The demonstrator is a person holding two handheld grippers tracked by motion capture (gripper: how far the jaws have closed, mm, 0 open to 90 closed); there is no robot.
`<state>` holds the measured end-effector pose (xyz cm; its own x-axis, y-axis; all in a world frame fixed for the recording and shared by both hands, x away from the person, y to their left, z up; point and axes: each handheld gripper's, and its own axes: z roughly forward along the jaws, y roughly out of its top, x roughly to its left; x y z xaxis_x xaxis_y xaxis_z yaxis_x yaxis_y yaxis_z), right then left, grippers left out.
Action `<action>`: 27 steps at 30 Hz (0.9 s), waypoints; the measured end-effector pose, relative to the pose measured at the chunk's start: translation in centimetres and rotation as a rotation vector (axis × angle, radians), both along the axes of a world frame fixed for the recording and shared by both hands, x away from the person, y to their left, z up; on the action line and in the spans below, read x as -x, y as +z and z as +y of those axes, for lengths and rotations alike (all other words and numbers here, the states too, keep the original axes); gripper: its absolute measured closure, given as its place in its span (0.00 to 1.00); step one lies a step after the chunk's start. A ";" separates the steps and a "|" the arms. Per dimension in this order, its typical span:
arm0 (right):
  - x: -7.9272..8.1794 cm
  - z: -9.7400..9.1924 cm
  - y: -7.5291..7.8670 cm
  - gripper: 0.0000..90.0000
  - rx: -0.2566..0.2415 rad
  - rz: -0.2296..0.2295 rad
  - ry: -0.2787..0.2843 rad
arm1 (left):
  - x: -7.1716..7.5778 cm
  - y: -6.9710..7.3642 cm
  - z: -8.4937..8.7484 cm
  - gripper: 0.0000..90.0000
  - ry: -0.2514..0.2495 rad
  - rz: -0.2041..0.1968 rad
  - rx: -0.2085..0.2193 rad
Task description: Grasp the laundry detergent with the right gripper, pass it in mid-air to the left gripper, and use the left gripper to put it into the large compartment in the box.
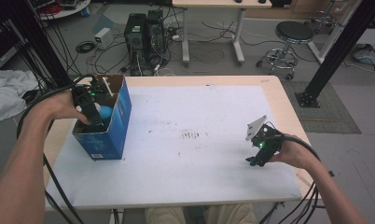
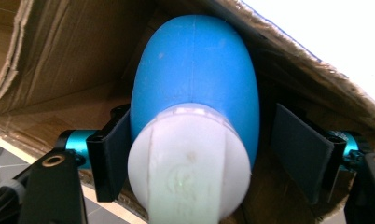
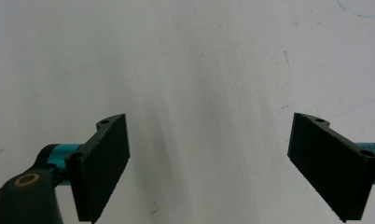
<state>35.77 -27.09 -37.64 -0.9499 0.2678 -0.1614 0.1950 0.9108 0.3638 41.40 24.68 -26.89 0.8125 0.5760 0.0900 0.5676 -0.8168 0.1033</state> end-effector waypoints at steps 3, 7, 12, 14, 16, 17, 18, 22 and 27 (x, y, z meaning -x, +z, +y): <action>0.0 0.0 0.0 0.13 -0.001 0.001 0.000 | 0.0 0.3 0.0 0.25 0.009 -0.006 -0.004; 0.0 0.1 0.0 0.13 -0.002 0.000 0.004 | 0.1 0.8 0.0 0.25 0.005 -0.010 -0.001; 0.1 0.1 -0.1 0.13 -0.002 0.001 -0.002 | 0.2 1.6 0.0 0.25 0.005 -0.019 0.001; 0.1 0.1 -0.1 0.13 -0.002 0.001 -0.003 | 0.1 1.9 0.0 0.23 0.004 -0.028 -0.006; 0.1 0.1 -0.1 0.13 -0.001 0.000 0.000 | 0.1 2.2 0.0 0.23 0.006 -0.033 -0.012; 0.1 0.1 -0.1 0.13 -0.002 0.001 0.001 | 0.0 2.5 0.0 0.23 0.006 -0.038 -0.015; 0.1 0.1 -0.1 0.13 -0.002 0.002 0.001 | 0.0 2.7 0.0 0.23 0.009 -0.045 -0.013; 0.2 0.0 -0.1 0.13 0.000 0.004 -0.003 | 0.0 3.9 -0.4 0.22 -0.003 -0.066 -0.017; 0.1 -0.1 0.0 0.13 0.000 -0.001 -0.004 | 0.1 6.0 -1.4 0.21 -0.027 -0.110 -0.017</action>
<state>35.65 -27.17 -37.64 -0.9487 0.2715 -0.1623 0.1981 0.9099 0.3644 41.26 23.30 -20.91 0.8124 0.5517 0.1888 0.5315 -0.8337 0.1495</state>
